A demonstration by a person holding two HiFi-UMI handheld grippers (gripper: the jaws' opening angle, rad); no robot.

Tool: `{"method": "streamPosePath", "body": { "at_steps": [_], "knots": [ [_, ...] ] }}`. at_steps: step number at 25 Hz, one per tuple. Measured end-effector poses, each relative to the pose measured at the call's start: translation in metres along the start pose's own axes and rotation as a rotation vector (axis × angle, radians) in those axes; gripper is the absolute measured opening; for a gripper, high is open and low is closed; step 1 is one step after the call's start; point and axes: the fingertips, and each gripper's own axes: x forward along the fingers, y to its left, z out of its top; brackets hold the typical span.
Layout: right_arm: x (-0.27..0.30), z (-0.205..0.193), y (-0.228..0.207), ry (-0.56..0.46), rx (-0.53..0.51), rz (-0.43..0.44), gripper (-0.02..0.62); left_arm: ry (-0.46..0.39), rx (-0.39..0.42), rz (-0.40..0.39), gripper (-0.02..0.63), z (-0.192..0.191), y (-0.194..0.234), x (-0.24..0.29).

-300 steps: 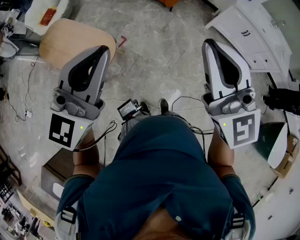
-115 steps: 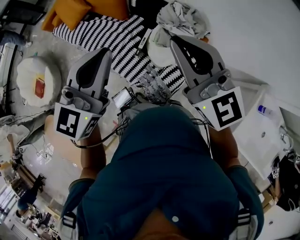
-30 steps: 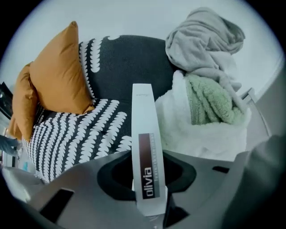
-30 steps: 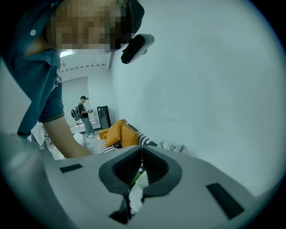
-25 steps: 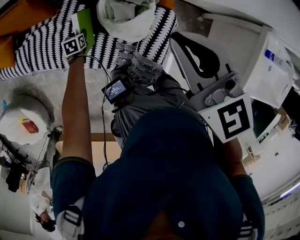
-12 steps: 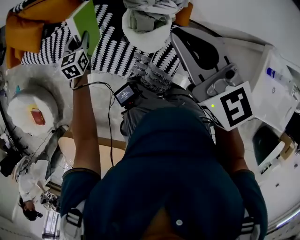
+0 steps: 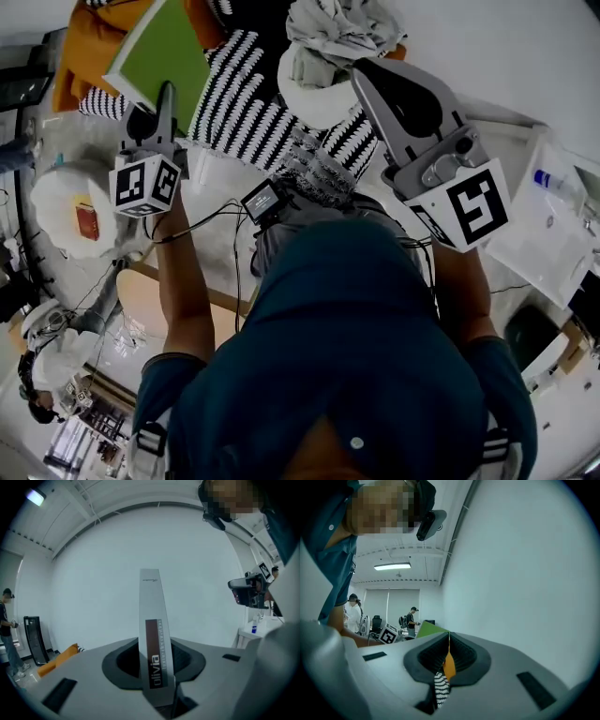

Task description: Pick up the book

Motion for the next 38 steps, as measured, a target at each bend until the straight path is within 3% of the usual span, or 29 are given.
{"method": "streamPosePath", "body": {
  "at_steps": [9, 17, 26, 32, 38],
  "knots": [
    [-0.008, 0.041, 0.029, -0.063, -0.092, 0.09, 0.014, -0.217, 0.107, 0.075, 0.13, 0.109, -0.025, -0.108],
    [-0.012, 0.066, 0.044, -0.101, -0.154, 0.163, 0.014, -0.365, 0.198, 0.113, 0.13, 0.177, -0.059, -0.179],
    [-0.011, 0.09, 0.057, -0.129, -0.198, 0.225, 0.011, -0.384, 0.217, 0.132, 0.13, 0.194, -0.077, -0.215],
    [-0.006, 0.086, 0.037, -0.107, -0.173, 0.231, 0.011, -0.343, 0.202, 0.133, 0.13, 0.197, -0.081, -0.198],
    [-0.01, 0.082, 0.041, -0.11, -0.185, 0.232, 0.011, -0.368, 0.204, 0.131, 0.13, 0.193, -0.085, -0.201]
  ]
}}
